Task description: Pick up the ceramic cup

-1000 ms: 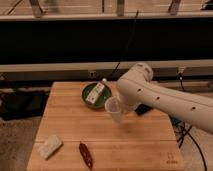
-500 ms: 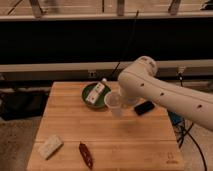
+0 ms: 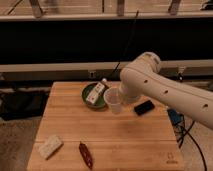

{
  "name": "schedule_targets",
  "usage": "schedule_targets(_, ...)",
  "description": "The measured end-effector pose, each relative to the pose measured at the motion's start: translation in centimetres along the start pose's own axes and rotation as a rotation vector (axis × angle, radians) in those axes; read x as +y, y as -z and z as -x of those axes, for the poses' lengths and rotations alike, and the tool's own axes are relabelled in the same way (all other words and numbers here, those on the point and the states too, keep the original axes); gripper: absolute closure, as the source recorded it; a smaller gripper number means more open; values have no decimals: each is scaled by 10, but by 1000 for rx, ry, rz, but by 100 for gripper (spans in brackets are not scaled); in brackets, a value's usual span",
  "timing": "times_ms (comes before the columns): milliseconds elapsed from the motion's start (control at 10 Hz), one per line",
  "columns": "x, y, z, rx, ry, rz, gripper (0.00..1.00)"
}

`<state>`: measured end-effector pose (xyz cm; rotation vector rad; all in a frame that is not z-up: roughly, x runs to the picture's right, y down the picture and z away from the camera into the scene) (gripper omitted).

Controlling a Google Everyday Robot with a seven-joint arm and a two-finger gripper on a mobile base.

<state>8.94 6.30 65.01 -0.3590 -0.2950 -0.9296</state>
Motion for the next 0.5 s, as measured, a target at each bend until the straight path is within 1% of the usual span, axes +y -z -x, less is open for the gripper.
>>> schedule_targets(200,2,-13,3,-4,4,6,99)
schedule_targets(500,1,-14,3,-6,9,6,99)
